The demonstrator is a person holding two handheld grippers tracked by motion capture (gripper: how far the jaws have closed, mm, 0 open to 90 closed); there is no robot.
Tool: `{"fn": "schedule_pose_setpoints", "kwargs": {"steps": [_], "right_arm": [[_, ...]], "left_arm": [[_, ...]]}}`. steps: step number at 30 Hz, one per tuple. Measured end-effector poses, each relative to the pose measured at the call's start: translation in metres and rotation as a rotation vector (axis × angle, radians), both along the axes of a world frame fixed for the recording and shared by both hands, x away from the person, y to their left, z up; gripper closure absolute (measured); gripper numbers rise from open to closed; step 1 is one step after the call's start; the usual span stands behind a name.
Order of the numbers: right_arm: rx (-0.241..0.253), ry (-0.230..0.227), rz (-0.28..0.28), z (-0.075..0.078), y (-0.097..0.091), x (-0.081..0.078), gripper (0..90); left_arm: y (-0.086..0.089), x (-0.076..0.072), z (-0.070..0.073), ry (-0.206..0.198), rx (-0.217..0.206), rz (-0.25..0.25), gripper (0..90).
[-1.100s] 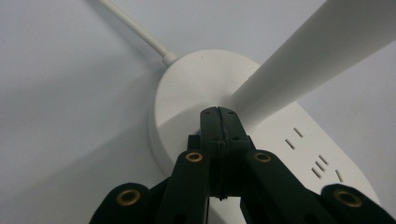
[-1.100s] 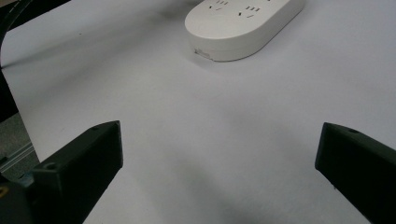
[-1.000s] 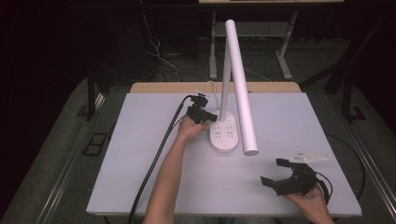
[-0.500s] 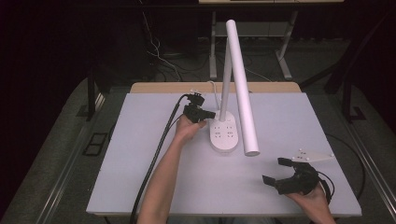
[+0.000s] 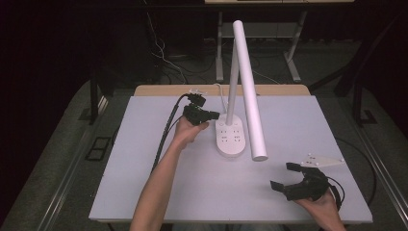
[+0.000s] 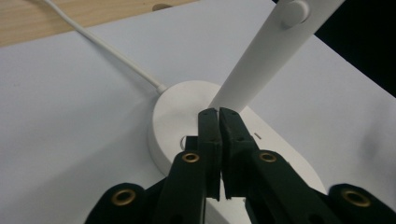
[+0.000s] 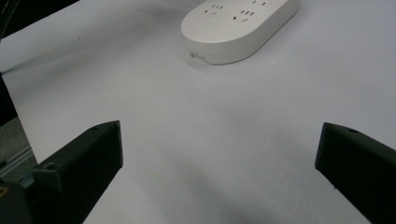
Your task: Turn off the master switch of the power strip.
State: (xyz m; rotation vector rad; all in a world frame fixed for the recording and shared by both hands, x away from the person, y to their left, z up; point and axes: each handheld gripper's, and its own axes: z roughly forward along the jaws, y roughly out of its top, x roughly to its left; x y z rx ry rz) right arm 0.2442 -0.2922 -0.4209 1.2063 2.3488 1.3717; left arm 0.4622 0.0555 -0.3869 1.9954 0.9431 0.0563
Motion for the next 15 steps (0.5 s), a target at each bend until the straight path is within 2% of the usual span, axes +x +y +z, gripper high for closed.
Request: {"fn": "schedule_pose_setpoints", "kwargs": {"steps": [3,4,9,13,15], "right_arm": [[-0.002,-0.001,-0.001,0.000,0.000,0.000,0.1],[-0.002,-0.002,0.000,0.000,0.000,0.000,0.1],[-0.002,0.001,-0.002,0.000,0.002,0.000,0.1],[-0.001,0.002,-0.003,0.000,0.002,0.001,0.2],[-0.002,0.001,-0.002,0.000,0.002,0.001,0.1]], "left_arm": [[0.004,-0.005,0.004,-0.012,0.002,-0.005,86.1],[0.006,-0.007,0.005,-0.013,-0.014,0.000,85.7],[0.015,-0.017,0.013,-0.023,-0.037,-0.007,80.1],[0.023,-0.024,0.020,-0.048,-0.050,-0.023,68.0],[0.027,-0.029,0.022,-0.051,-0.075,-0.028,60.3]]}}
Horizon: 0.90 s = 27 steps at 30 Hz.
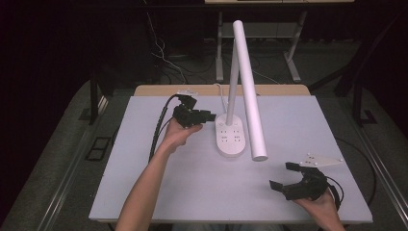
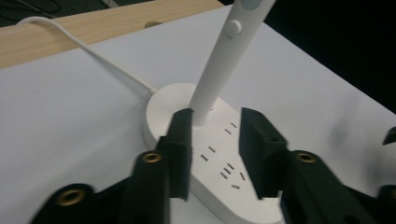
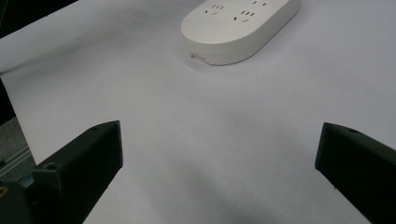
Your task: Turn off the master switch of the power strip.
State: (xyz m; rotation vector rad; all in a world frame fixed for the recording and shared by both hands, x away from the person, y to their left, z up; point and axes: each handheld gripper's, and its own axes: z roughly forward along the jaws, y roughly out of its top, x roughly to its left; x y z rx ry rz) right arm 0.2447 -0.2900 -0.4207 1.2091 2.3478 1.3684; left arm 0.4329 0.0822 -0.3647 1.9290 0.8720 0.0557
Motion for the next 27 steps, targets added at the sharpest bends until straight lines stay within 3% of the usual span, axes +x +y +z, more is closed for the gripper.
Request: {"fn": "schedule_pose_setpoints", "kwargs": {"steps": [4,6,10,14,27], "right_arm": [[-0.001,-0.001,0.002,0.000,0.000,0.000,0.1],[0.001,-0.002,0.002,0.000,0.000,0.000,0.2],[0.001,-0.005,0.005,0.000,0.000,0.000,0.1],[0.001,-0.006,0.005,0.000,0.000,0.000,0.1],[0.003,-0.006,0.003,0.000,0.001,-0.001,0.1]], "left_arm": [[0.011,-0.010,0.001,-0.006,-0.036,-0.036,36.1],[0.016,-0.014,0.001,-0.001,-0.048,-0.044,28.6],[0.024,-0.025,0.003,0.002,-0.031,-0.060,15.0],[0.030,-0.035,0.005,0.010,0.024,-0.065,0.4],[0.067,-0.075,0.007,-0.053,0.013,0.005,0.0]]}}
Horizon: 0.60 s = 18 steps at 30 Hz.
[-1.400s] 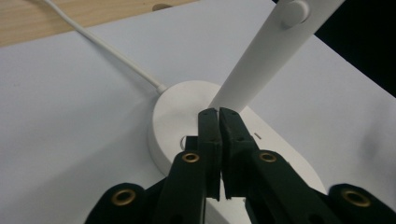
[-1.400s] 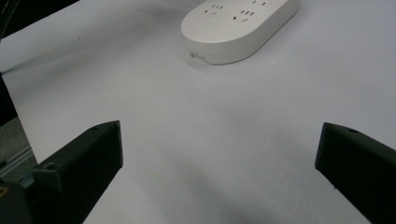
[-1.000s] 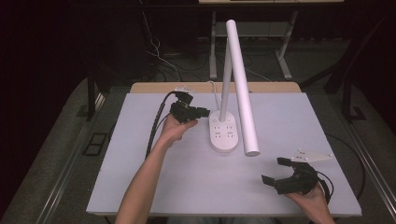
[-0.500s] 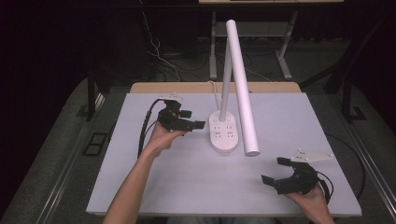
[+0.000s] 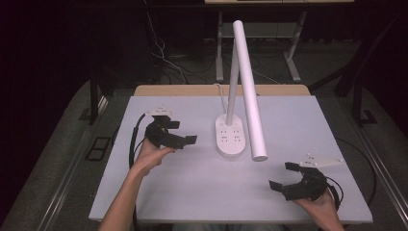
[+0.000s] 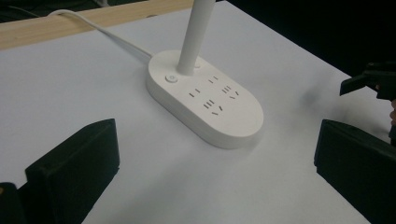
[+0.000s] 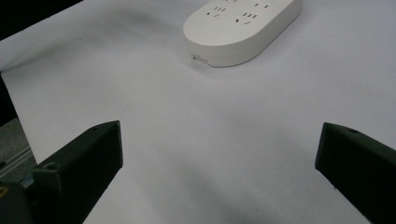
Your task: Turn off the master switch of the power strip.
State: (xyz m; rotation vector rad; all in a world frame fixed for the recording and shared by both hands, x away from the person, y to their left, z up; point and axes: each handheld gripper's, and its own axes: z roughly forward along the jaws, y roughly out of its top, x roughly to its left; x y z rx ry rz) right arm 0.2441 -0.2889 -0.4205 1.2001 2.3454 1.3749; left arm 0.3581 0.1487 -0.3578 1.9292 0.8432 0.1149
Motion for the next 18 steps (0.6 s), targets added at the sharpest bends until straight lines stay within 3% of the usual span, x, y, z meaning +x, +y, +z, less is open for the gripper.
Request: {"fn": "schedule_pose_setpoints", "kwargs": {"steps": [9,18], "right_arm": [[-0.002,0.000,0.000,0.000,0.002,0.000,0.2],[-0.003,-0.001,-0.001,-0.001,0.002,0.000,0.2]], "left_arm": [[0.020,-0.027,-0.010,-0.025,-0.029,0.044,0.0],[0.024,-0.055,-0.024,-0.036,-0.022,0.035,0.0]]}}
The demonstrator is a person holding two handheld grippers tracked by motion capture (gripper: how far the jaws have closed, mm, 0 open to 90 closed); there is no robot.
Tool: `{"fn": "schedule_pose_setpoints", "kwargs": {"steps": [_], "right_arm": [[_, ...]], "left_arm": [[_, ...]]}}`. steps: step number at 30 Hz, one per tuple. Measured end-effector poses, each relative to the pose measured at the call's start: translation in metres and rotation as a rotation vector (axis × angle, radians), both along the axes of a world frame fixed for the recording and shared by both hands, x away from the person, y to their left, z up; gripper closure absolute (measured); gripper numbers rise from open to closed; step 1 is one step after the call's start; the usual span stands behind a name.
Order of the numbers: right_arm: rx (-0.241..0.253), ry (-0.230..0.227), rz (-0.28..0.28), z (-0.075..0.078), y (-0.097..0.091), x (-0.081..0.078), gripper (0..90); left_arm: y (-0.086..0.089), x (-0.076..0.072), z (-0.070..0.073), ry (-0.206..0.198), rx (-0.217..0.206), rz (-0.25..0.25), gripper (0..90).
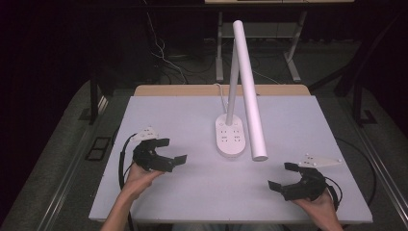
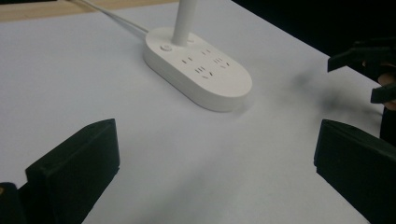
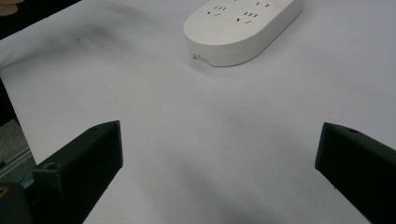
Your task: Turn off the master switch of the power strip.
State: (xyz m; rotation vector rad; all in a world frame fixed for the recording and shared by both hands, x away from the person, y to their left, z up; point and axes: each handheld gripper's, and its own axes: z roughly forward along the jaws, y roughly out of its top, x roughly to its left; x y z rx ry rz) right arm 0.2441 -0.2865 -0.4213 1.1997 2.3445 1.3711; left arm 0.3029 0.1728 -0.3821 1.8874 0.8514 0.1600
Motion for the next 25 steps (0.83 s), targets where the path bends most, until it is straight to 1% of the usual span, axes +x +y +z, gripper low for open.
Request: {"fn": "schedule_pose_setpoints", "kwargs": {"steps": [3,5,6,10,13,17,22,25], "right_arm": [[0.001,0.000,-0.001,0.000,0.000,0.000,0.2],[0.002,0.002,-0.001,0.001,0.001,-0.001,0.1],[0.001,0.001,0.000,0.001,0.001,-0.001,0.1],[0.002,0.000,0.001,0.001,0.001,-0.001,0.2],[0.001,-0.003,0.000,0.000,0.001,-0.001,0.2],[0.000,0.003,0.001,0.000,0.001,-0.001,0.1],[-0.002,0.004,0.002,0.000,0.002,-0.002,0.2],[-0.002,0.004,0.004,0.000,0.002,-0.002,0.1]], "left_arm": [[0.001,-0.008,-0.005,-0.002,-0.004,0.002,0.0],[0.002,-0.012,-0.007,-0.001,-0.015,0.008,0.0],[0.003,-0.015,-0.008,-0.004,-0.011,0.009,0.0],[0.008,-0.024,-0.013,-0.006,-0.023,0.023,0.0],[0.013,-0.030,-0.018,-0.003,-0.022,0.030,0.0],[0.017,-0.034,-0.026,0.005,-0.040,0.050,0.0],[0.016,-0.038,-0.034,0.018,-0.035,0.049,0.0],[0.015,-0.038,-0.037,0.022,-0.028,0.047,0.0]]}}
